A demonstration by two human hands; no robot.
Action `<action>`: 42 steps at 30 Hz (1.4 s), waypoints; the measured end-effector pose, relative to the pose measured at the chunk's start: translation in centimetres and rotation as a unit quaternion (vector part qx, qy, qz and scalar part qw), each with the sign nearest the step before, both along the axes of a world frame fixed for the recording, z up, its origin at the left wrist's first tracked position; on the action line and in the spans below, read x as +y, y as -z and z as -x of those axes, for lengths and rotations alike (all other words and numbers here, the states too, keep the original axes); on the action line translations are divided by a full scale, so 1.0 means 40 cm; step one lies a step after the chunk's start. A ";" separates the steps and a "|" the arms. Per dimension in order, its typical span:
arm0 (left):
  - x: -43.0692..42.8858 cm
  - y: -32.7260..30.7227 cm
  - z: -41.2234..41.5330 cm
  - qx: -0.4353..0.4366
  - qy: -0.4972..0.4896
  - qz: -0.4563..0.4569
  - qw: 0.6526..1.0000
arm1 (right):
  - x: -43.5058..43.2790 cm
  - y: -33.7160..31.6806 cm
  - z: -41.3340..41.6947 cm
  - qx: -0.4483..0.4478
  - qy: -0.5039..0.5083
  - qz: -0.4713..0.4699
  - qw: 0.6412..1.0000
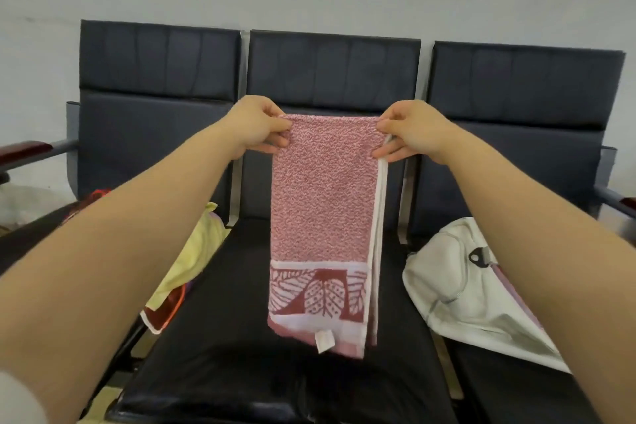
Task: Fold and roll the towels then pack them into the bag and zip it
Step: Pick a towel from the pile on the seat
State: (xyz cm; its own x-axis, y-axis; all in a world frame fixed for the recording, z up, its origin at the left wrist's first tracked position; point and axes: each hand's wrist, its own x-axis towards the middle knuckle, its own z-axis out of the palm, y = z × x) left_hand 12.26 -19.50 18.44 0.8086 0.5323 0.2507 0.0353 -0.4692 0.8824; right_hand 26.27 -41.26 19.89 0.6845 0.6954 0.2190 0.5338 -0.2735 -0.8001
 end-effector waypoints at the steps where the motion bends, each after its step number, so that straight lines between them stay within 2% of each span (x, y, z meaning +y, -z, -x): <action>1: -0.001 0.009 -0.019 -0.037 -0.028 -0.003 0.999 | 0.018 0.011 -0.007 -0.026 0.021 -0.018 0.999; 4: 0.003 0.030 -0.047 -0.115 -0.075 -0.048 0.989 | 0.047 0.039 -0.027 -0.084 0.074 -0.063 0.992; 8: 0.024 0.105 -0.020 -0.096 -0.050 -0.131 0.985 | 0.014 0.112 -0.023 -0.110 0.077 -0.078 0.988; 11: 0.025 0.249 0.033 -0.052 0.014 -0.177 0.983 | -0.037 0.240 0.007 -0.146 0.059 0.001 0.988; 13: 0.008 0.373 0.080 0.027 0.067 -0.214 0.974 | -0.076 0.354 0.035 -0.147 0.028 0.069 0.986; 15: -0.026 0.491 0.133 0.140 0.130 -0.241 0.952 | -0.117 0.471 0.072 -0.146 -0.024 0.154 0.977; 17: -0.066 0.583 0.184 0.204 0.210 -0.270 0.917 | -0.151 0.574 0.113 -0.143 -0.087 0.239 0.956; 19: -0.102 0.645 0.236 0.225 0.261 -0.270 0.899 | -0.182 0.655 0.160 -0.130 -0.146 0.299 0.934; 22: -0.144 0.702 0.308 0.207 0.284 -0.283 0.892 | -0.221 0.711 0.213 -0.176 -0.223 0.340 0.896; 25: -0.146 0.732 0.345 0.207 0.292 -0.369 0.858 | -0.243 0.708 0.221 -0.194 -0.236 0.315 0.899; 27: -0.131 0.725 0.328 0.224 0.319 -0.287 0.875 | -0.245 0.704 0.216 -0.152 -0.258 0.318 0.900; 29: -0.108 0.730 0.285 0.222 0.280 -0.201 0.912 | -0.236 0.712 0.215 -0.133 -0.286 0.331 0.889; 31: -0.072 0.750 0.216 0.204 0.165 -0.206 0.943 | -0.217 0.720 0.222 -0.130 -0.304 0.341 0.880; 33: -0.044 0.766 0.137 0.227 0.063 -0.261 0.936 | -0.193 0.725 0.221 -0.118 -0.312 0.348 0.876; 35: -0.033 0.767 0.055 0.255 0.021 -0.280 0.925 | -0.174 0.725 0.215 -0.099 -0.317 0.346 0.877; 39: -0.021 0.766 -0.078 0.261 -0.023 -0.252 0.932 | -0.161 0.719 0.194 -0.057 -0.333 0.339 0.878; 42: 0.004 0.799 -0.140 0.267 -0.013 -0.282 0.921 | -0.155 0.715 0.181 -0.042 -0.329 0.336 0.882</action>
State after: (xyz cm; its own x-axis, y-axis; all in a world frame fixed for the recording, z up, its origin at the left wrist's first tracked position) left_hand 17.85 -19.35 -13.51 0.8855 0.4603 0.0638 0.4116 -0.8407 0.3518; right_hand 19.02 -47.46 -8.71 0.0852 0.9280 -0.3628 0.8034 -0.2794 -0.5259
